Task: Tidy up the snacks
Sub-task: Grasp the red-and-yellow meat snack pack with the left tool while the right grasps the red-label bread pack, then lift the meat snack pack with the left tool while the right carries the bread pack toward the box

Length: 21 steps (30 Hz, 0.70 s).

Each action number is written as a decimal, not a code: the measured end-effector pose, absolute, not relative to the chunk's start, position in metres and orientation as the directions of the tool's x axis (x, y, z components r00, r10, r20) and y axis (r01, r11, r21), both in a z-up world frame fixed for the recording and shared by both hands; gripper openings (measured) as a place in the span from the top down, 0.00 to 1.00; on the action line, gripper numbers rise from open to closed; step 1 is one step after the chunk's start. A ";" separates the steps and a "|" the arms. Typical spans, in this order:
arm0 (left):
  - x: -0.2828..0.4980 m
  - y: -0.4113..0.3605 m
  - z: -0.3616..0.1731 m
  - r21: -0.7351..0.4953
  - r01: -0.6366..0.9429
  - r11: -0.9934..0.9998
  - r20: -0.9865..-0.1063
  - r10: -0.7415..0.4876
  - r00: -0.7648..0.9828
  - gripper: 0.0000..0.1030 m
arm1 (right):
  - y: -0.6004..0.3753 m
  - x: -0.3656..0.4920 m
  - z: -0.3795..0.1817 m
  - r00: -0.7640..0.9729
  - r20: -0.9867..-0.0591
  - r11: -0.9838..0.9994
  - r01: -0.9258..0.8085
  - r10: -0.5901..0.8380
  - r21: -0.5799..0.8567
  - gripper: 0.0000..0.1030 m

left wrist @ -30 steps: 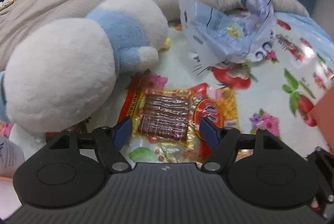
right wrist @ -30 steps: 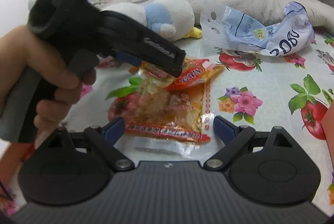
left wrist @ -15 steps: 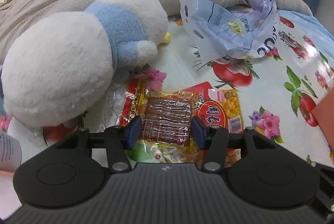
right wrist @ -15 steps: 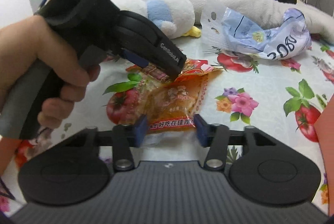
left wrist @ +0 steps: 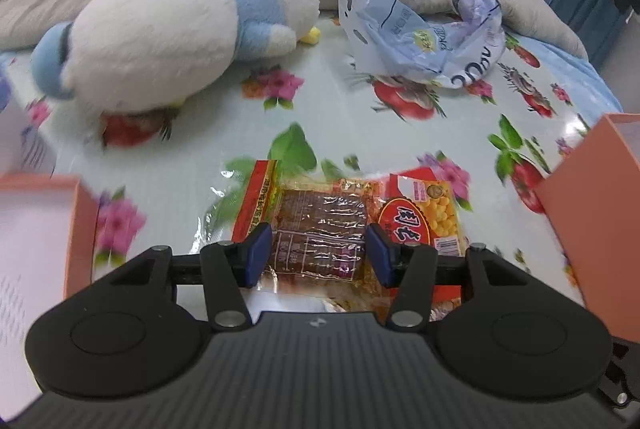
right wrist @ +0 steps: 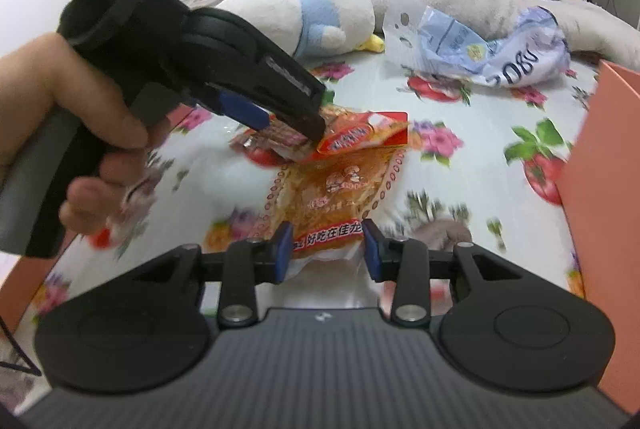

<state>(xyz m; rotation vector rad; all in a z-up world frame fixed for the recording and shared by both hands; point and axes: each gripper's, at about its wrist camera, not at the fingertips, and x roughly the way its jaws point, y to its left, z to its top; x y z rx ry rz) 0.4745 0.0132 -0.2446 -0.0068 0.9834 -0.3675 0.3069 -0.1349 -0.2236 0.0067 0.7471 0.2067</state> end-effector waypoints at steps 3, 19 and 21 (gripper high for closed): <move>0.448 0.020 -0.236 -0.191 0.272 0.943 -0.807 -0.309 0.503 0.44 | -0.136 0.280 -0.221 0.703 -0.687 0.980 -0.183 0.185 0.076 0.62; 0.277 0.041 -0.203 -0.258 0.157 0.953 -0.776 -0.301 0.554 0.75 | -0.170 0.158 -0.198 0.689 -0.710 0.986 -0.156 0.148 0.054 0.73; 0.266 0.043 -0.206 -0.270 0.145 0.952 -0.776 -0.304 0.553 0.75 | -0.173 0.149 -0.198 0.686 -0.714 0.987 -0.155 0.139 0.043 0.73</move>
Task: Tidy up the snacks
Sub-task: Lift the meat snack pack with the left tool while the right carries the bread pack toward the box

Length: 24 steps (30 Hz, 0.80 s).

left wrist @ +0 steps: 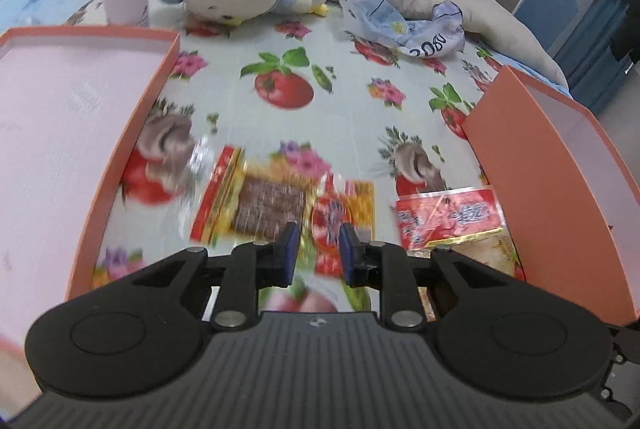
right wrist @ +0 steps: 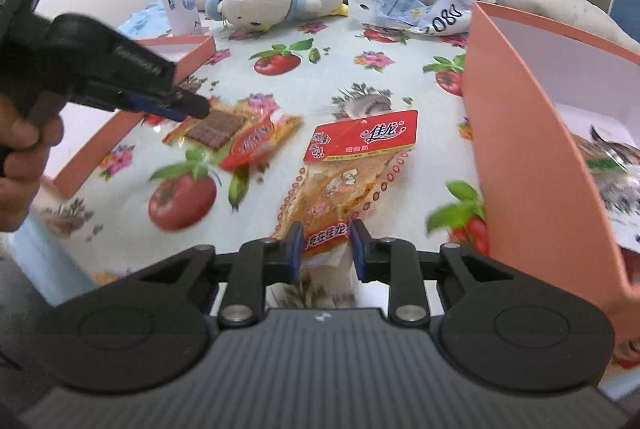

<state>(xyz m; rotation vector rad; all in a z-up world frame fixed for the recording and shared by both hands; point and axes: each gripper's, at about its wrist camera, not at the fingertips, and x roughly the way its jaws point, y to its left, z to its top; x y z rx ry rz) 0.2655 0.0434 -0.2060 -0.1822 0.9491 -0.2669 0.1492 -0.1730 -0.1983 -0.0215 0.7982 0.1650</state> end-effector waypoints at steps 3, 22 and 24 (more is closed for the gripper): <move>0.262 0.048 -0.211 -0.293 0.139 0.946 -0.775 -0.321 0.545 0.74 | -0.176 0.142 -0.199 0.689 -0.714 0.988 -0.151 0.127 0.029 0.73; 0.313 0.036 -0.269 0.003 0.237 0.972 -0.821 -0.133 0.556 0.03 | -0.180 0.149 -0.206 0.680 -0.716 0.985 -0.161 0.158 0.064 0.73; 0.309 0.032 -0.268 0.003 0.250 0.968 -0.822 -0.140 0.552 0.09 | -0.180 0.151 -0.208 0.676 -0.719 0.984 -0.162 0.162 0.069 0.73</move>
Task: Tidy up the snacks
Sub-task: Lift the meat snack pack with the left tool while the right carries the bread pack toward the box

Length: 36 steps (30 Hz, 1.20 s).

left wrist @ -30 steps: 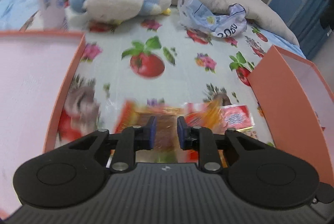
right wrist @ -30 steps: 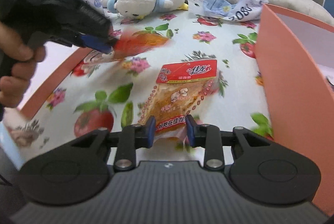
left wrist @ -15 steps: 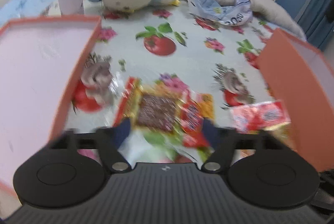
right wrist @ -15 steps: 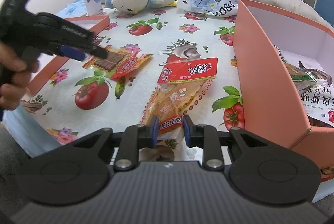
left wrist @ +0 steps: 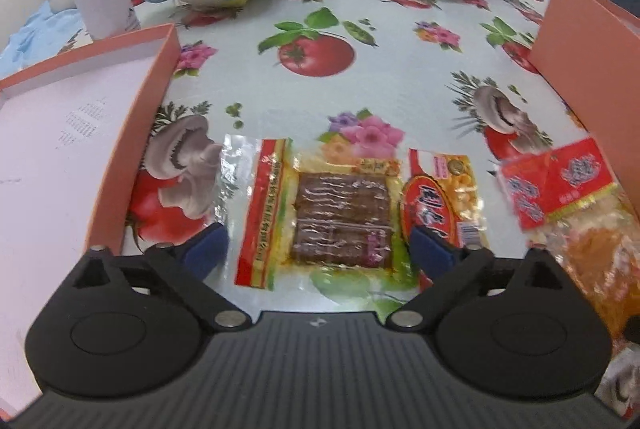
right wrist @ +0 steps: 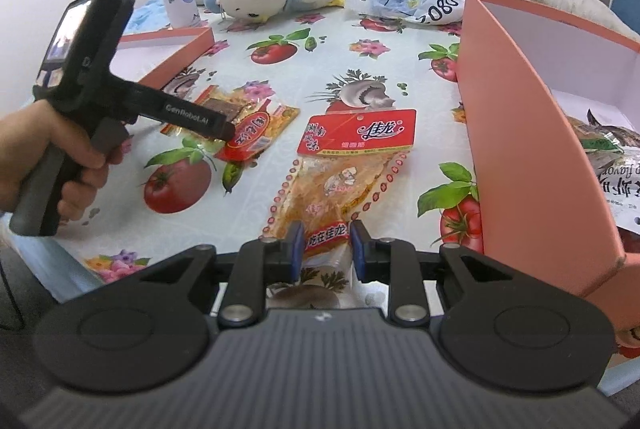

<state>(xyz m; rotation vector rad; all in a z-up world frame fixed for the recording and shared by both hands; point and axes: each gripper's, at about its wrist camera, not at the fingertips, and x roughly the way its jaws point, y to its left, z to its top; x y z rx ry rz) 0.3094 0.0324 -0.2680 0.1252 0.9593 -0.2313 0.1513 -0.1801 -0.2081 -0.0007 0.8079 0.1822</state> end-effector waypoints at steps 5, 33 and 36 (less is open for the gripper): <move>0.300 0.021 -0.261 0.001 0.270 0.963 -0.820 -0.154 0.551 0.38 | -0.180 0.155 -0.210 0.674 -0.719 0.984 -0.157 0.170 0.087 0.73; 0.182 0.028 -0.141 -0.267 0.068 0.961 -0.696 -0.241 0.677 0.45 | -0.188 0.111 -0.130 0.777 -0.607 0.985 -0.151 0.169 0.080 0.87; 0.163 0.027 -0.124 -0.284 0.064 0.957 -0.688 -0.250 0.682 0.45 | -0.191 0.097 -0.114 0.793 -0.588 0.987 -0.142 0.158 0.075 0.87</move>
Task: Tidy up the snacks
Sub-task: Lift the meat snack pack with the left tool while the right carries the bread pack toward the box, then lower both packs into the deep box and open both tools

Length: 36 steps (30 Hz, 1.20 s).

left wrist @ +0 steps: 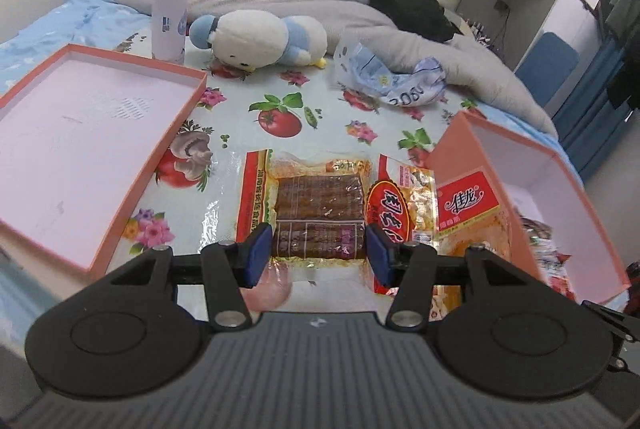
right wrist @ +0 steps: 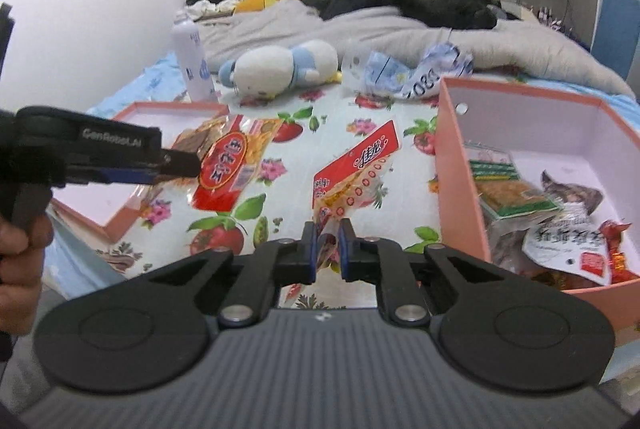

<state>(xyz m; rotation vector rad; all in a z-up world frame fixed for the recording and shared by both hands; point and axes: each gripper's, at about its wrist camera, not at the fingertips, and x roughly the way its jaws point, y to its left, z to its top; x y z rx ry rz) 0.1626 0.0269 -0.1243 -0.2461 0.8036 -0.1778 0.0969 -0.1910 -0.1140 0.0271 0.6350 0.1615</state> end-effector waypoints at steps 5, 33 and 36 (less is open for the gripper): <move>0.129 0.022 -0.095 -0.292 0.078 0.953 -0.665 -0.261 0.700 0.45 | -0.200 0.069 -0.087 0.817 -0.560 0.990 -0.117 0.139 0.075 0.87; 0.078 -0.083 -0.028 -0.315 0.298 0.901 -0.620 -0.433 0.654 0.45 | -0.293 -0.008 -0.031 0.856 -0.510 0.983 0.154 -0.084 0.095 0.87; 0.090 -0.104 -0.025 -0.316 0.326 0.891 -0.625 -0.454 0.635 0.45 | -0.306 -0.003 -0.030 0.850 -0.518 0.978 0.180 -0.101 0.103 0.87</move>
